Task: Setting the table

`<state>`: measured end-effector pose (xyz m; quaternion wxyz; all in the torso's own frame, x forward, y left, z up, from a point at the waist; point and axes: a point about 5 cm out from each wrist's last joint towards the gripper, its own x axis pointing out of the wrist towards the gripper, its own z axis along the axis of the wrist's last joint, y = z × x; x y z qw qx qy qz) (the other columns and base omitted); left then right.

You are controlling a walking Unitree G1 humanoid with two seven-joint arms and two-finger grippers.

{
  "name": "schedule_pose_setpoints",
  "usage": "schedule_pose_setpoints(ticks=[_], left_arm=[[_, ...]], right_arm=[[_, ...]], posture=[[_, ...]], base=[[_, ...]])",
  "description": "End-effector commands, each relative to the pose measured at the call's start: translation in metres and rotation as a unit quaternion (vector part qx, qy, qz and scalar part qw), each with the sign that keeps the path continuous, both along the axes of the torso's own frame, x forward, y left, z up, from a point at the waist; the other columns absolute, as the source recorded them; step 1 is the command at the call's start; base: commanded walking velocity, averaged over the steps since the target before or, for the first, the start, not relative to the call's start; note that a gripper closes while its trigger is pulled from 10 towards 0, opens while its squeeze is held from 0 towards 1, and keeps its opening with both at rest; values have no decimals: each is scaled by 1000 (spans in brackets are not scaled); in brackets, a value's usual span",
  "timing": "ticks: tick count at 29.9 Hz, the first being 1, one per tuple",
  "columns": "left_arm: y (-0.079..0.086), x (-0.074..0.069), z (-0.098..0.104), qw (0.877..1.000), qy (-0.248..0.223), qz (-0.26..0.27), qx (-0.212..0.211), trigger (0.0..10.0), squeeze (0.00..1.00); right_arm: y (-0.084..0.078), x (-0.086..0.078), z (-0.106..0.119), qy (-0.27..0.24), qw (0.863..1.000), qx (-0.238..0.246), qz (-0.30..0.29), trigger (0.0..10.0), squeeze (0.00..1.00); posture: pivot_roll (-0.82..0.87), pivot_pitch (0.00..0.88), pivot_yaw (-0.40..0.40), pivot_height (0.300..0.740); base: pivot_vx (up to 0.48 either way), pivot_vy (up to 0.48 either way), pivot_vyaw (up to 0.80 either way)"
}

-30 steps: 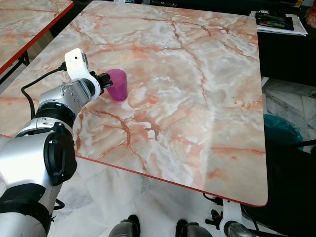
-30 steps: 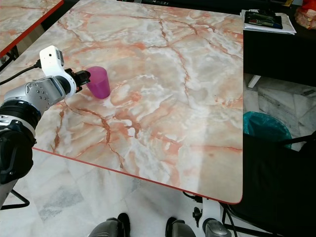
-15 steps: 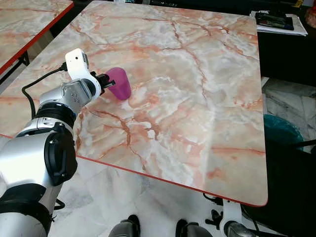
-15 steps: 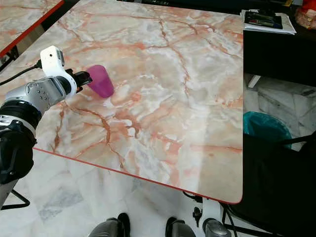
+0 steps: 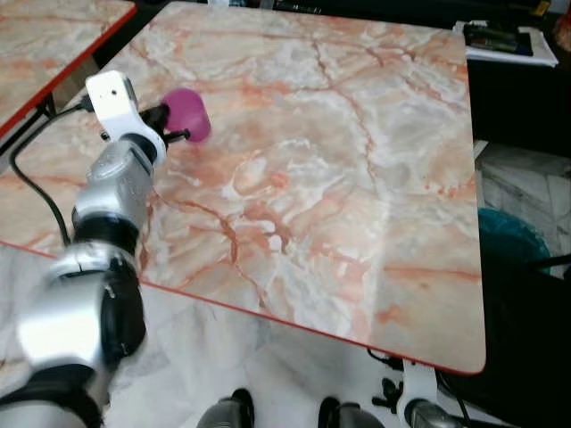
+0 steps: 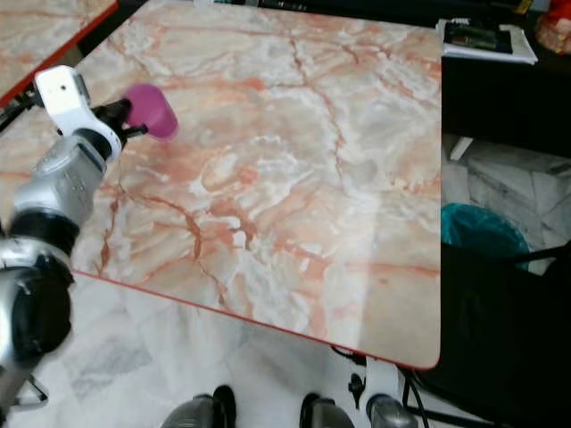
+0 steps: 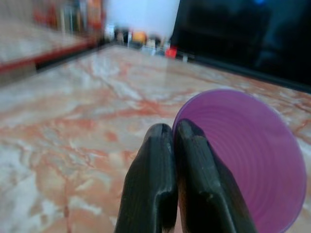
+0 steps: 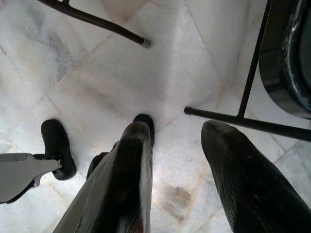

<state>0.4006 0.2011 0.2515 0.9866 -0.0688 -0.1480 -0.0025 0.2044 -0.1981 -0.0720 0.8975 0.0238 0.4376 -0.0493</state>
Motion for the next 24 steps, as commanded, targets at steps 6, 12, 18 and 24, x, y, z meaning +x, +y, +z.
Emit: schedule_pose_setpoints(ticks=[6, 12, 18, 24], left_arm=[[-18, -22, -3, 996, -71, 31, 35, 10000, 0], [-22, -28, 4, 993, -100, 41, 43, 10000, 0], [-23, -28, 17, 990, -118, 48, 54, 10000, 0], [-24, -31, 14, 990, -116, 52, 52, 10000, 0]], right_arm=[[-1, -8, -4, 6, 1000, 6, -8, 10000, 0], [-2, -9, -4, 6, 1000, 1, -11, 10000, 0], [-2, -9, -4, 3, 1000, 2, -14, 10000, 0], [-3, -10, -5, 5, 1000, -1, -14, 10000, 0]], posture=[[4, 195, 3, 740], [-3, 180, 6, 740], [-10, 167, 8, 740], [-10, 158, 2, 740]], base=[[0, 0, 0], [0, 219, 0], [0, 480, 0], [0, 480, 0]])
